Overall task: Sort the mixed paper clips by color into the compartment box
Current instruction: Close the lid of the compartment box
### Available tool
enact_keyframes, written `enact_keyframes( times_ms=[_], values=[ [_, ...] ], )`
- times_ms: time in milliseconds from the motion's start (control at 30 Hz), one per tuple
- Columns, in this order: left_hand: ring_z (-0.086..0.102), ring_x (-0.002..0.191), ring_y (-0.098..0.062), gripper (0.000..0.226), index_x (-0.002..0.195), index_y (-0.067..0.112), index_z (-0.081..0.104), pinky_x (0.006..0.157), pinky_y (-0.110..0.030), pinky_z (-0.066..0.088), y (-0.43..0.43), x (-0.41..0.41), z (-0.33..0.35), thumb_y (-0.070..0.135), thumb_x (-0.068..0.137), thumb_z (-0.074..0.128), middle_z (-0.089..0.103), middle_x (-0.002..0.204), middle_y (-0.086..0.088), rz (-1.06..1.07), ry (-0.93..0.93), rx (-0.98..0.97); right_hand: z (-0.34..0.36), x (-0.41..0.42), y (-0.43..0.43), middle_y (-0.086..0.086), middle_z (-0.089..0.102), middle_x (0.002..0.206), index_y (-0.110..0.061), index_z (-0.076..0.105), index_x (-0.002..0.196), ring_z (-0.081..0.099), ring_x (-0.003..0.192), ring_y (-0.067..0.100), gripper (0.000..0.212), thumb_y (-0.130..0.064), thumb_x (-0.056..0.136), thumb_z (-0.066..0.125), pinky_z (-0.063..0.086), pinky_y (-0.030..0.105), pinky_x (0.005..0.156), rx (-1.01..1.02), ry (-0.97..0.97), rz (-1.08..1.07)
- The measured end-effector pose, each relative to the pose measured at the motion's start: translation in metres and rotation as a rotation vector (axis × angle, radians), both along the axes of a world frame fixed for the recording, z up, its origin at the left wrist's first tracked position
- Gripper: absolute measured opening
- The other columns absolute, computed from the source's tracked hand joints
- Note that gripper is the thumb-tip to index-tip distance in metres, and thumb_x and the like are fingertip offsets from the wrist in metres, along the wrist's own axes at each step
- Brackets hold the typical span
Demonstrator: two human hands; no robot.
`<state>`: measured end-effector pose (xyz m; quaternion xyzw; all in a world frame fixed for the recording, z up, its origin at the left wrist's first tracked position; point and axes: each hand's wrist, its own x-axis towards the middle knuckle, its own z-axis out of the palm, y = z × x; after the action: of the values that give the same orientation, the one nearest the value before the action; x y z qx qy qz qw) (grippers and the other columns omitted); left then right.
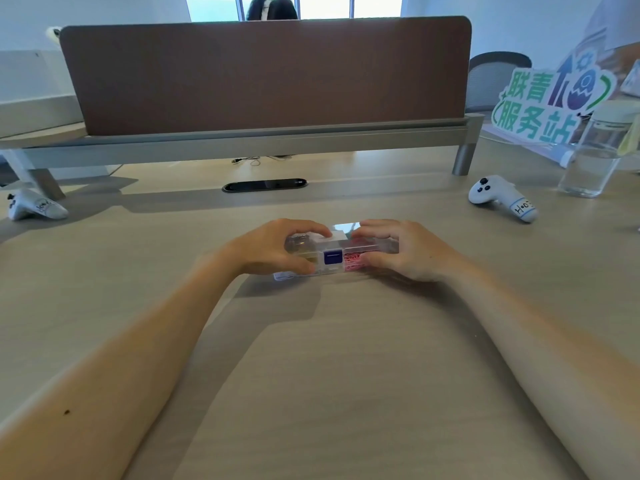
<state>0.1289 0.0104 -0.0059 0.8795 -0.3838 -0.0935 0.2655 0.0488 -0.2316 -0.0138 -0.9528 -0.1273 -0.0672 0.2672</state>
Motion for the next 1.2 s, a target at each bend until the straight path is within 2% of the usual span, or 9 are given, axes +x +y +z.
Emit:
enact_keyframes(
  times_ms=[100,300,467,533,600,667,867,1033,1200],
  values=[
    [0.048,0.115,-0.014,0.052,0.128,0.036,0.050,0.098,-0.032,0.043,-0.004,-0.003,0.001,0.031,0.081,0.073,0.053,0.133,0.009,0.047,-0.085,0.029,0.004,-0.003,0.002,-0.002,0.055,0.139,-0.020,0.059,0.133,0.048,0.128,0.015,0.040,-0.028,0.093,0.062,0.030,0.012,0.095,0.051,-0.025,0.012],
    [0.048,0.109,-0.009,0.045,0.129,0.029,0.055,0.093,-0.030,0.045,-0.012,-0.009,0.005,0.034,0.086,0.067,0.055,0.135,0.005,0.079,-0.140,0.014,0.004,-0.004,0.003,-0.002,0.051,0.143,-0.020,0.057,0.134,0.044,0.134,0.016,0.041,-0.030,0.094,0.060,0.029,0.020,0.101,0.093,-0.014,-0.006],
    [0.055,0.114,-0.015,0.057,0.126,0.031,0.059,0.094,-0.031,0.045,-0.013,-0.014,0.008,0.060,0.077,0.060,0.058,0.132,0.006,0.081,-0.165,0.018,0.004,-0.004,0.001,-0.002,0.057,0.137,-0.019,0.061,0.131,0.049,0.126,0.014,0.039,-0.026,0.093,0.063,0.028,0.005,0.091,0.083,-0.027,0.019],
    [0.053,0.117,-0.014,0.067,0.127,0.033,0.058,0.098,-0.033,0.044,-0.012,-0.016,0.009,0.068,0.069,0.057,0.056,0.134,0.008,0.069,-0.153,0.033,0.003,-0.003,-0.001,-0.001,0.056,0.138,-0.022,0.061,0.130,0.049,0.127,0.015,0.040,-0.029,0.091,0.065,0.032,0.013,0.100,0.062,-0.019,0.020],
    [0.047,0.124,-0.013,0.073,0.129,0.039,0.055,0.106,-0.037,0.039,-0.010,-0.015,0.008,0.072,0.064,0.058,0.049,0.141,0.010,0.041,-0.134,0.095,0.000,-0.001,-0.004,-0.003,0.049,0.145,-0.029,0.060,0.131,0.044,0.134,0.014,0.045,-0.039,0.088,0.067,0.033,0.032,0.112,0.008,0.013,0.019],
    [0.037,0.133,-0.013,0.076,0.131,0.044,0.051,0.110,-0.041,0.033,-0.010,-0.014,0.007,0.076,0.063,0.056,0.039,0.148,0.010,0.026,-0.124,0.192,-0.001,0.000,-0.005,-0.004,0.044,0.149,-0.033,0.059,0.131,0.038,0.137,0.014,0.047,-0.045,0.086,0.066,0.034,0.040,0.112,-0.044,0.052,0.035],
    [0.039,0.131,-0.013,0.068,0.129,0.039,0.057,0.108,-0.047,0.035,-0.010,-0.010,0.002,0.073,0.072,0.043,0.040,0.147,0.011,0.030,-0.197,0.193,0.000,0.002,-0.002,-0.004,0.041,0.151,-0.029,0.060,0.131,0.034,0.139,0.018,0.044,-0.043,0.089,0.062,0.030,0.041,0.114,-0.051,0.065,0.046],
    [0.039,0.129,-0.014,0.069,0.129,0.037,0.058,0.106,-0.048,0.038,-0.012,-0.009,-0.004,0.072,0.070,0.050,0.040,0.146,0.009,0.041,-0.184,0.184,-0.001,0.004,-0.003,-0.003,0.040,0.151,-0.026,0.060,0.131,0.034,0.138,0.018,0.041,-0.039,0.092,0.061,0.029,0.033,0.109,-0.063,0.062,0.047],
    [0.038,0.128,-0.014,0.055,0.130,0.037,0.056,0.103,-0.036,0.040,-0.011,-0.006,-0.009,0.054,0.079,0.067,0.040,0.145,0.008,0.037,-0.218,0.153,-0.003,0.005,-0.002,-0.003,0.042,0.150,-0.026,0.060,0.130,0.035,0.137,0.018,0.043,-0.041,0.090,0.063,0.030,0.033,0.108,-0.072,0.058,0.039]
  ],
)
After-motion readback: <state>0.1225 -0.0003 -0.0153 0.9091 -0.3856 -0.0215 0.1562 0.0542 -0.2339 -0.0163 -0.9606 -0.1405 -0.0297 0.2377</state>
